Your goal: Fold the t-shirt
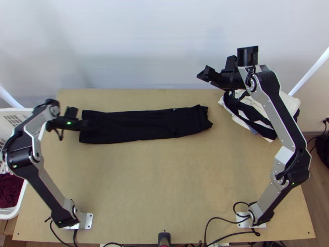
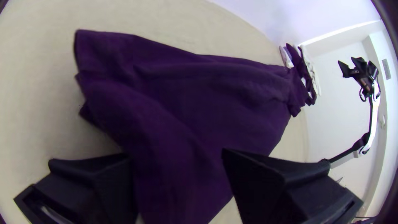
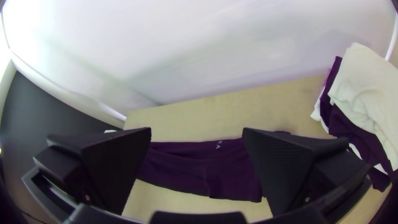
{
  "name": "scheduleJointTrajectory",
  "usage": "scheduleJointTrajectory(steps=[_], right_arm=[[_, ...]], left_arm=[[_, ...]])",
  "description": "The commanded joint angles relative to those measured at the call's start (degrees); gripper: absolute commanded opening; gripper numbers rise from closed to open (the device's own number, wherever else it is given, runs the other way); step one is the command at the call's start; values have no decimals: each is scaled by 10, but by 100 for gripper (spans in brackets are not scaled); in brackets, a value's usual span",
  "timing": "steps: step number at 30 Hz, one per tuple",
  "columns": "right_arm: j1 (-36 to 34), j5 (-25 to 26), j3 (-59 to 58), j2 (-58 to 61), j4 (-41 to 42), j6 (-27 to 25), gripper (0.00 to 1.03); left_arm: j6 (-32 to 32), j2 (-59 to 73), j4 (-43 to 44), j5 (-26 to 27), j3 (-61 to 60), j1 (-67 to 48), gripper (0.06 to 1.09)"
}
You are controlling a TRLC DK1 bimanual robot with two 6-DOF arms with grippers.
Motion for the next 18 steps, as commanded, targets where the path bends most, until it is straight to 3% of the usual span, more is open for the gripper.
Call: scheduleJointTrajectory(steps=[1, 2, 8, 18], right_arm=[[-6, -4, 14, -10, -2, 13, 99], [-7, -4, 13, -11, -2, 13, 99], [-8, -4, 4, -17, -2, 11, 99], [-3, -4, -3, -14, -2, 9, 99]], left_arm=[[-45, 17, 9, 1, -7, -14, 29], [-51, 18, 16, 0, -3, -13, 10], [-35, 20, -11, -1, 37, 64, 10], [68, 45, -213, -8, 207, 220, 10]])
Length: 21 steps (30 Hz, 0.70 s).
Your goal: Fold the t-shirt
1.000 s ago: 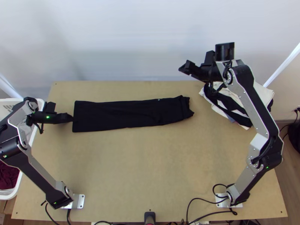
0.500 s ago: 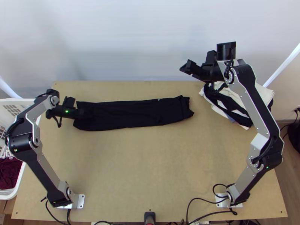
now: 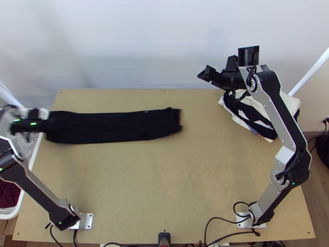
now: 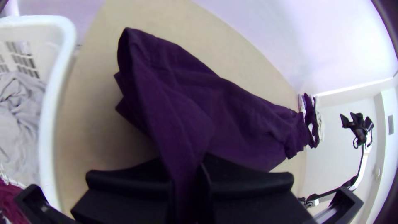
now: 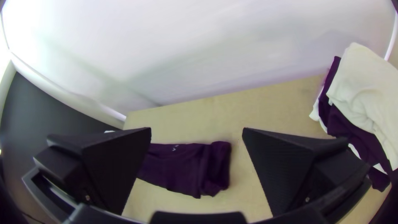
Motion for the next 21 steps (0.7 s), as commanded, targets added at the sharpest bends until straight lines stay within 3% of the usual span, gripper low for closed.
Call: scheduleJointTrajectory(steps=[1, 5, 9, 21], right_arm=[[0, -4, -3, -14, -1, 8, 99], [-1, -4, -2, -16, -1, 9, 99], [-5, -4, -6, -21, -1, 9, 99], [-18, -4, -19, -50, -1, 12, 99]], left_arm=[[32, -19, -67, 4, 44, 5, 10], [28, -98, -114, 16, 41, -35, 10], [-18, -157, -135, 46, 39, -111, 10], [-181, -170, -62, 50, 53, -344, 10]])
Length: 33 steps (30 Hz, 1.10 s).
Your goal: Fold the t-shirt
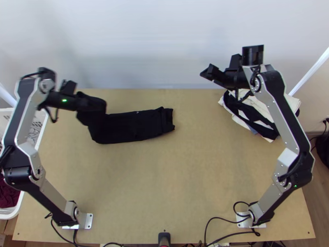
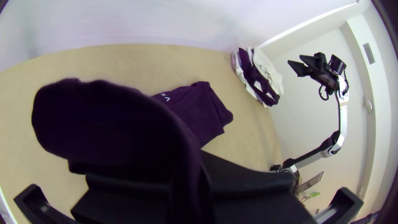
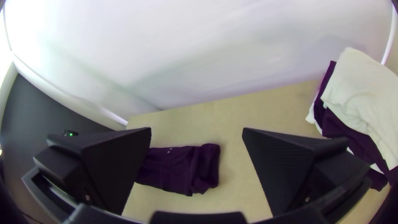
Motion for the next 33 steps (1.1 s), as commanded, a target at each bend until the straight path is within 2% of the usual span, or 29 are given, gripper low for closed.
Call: scheduleJointTrajectory(steps=[1, 8, 19, 33], right_arm=[[-8, -4, -17, -32, -1, 12, 99], [-11, -4, -36, -49, -1, 12, 99], [-4, -3, -59, -62, -1, 11, 99], [-1, -1, -98, -90, -1, 9, 99]], left_arm=[[-55, 12, 21, 2, 11, -36, 10], [-127, 54, 62, -16, 33, -116, 10], [-179, 115, 112, -67, 47, -234, 10], [-243, 226, 140, -133, 166, -290, 10]])
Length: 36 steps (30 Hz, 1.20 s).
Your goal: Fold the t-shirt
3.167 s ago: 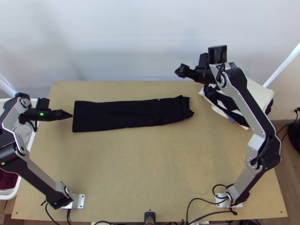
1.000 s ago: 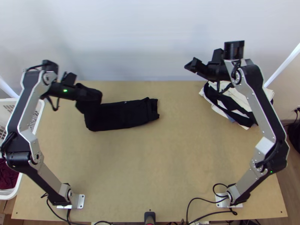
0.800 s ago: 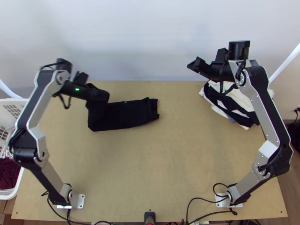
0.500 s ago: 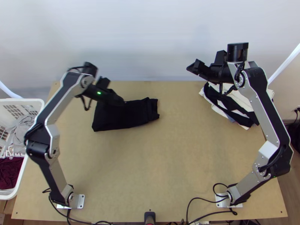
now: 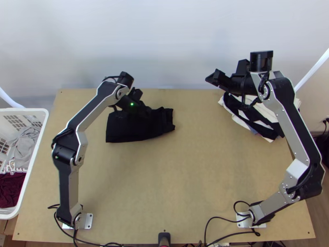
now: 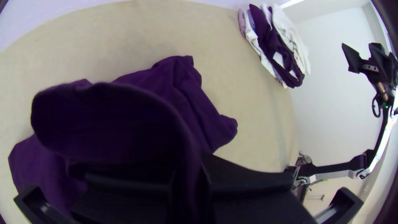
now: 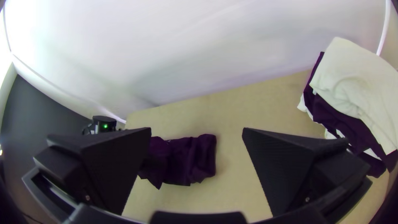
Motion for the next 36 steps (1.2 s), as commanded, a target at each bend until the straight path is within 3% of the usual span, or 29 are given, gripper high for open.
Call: scheduleJointTrajectory(steps=[1, 7, 8, 9, 11, 12, 13, 28, 36], right_arm=[[7, -1, -24, -27, 0, 9, 99], [12, -1, -40, -34, 1, 8, 99], [13, -1, -40, -34, 1, 8, 99], [15, -1, -40, -34, 2, 8, 99], [16, 0, -40, -34, 2, 8, 99], [17, 0, -40, -34, 3, 8, 99], [17, 0, -40, -34, 3, 8, 99], [64, 3, -64, -11, 8, 1, 99], [61, 5, -69, -8, 8, 0, 99]], left_arm=[[-27, 32, 5, -11, 55, -14, 10], [-49, 63, 10, -15, 105, -33, 10], [-52, 64, 10, -15, 109, -37, 18], [-51, 64, 9, -15, 109, -41, 34], [-44, 62, 2, -15, 109, -49, 83], [-37, 60, -5, -15, 109, -52, 99], [-30, 56, -5, -14, 109, -54, 105], [-88, -68, 95, -9, 114, -30, 105], [-102, -69, 69, 5, 114, -47, 105]])
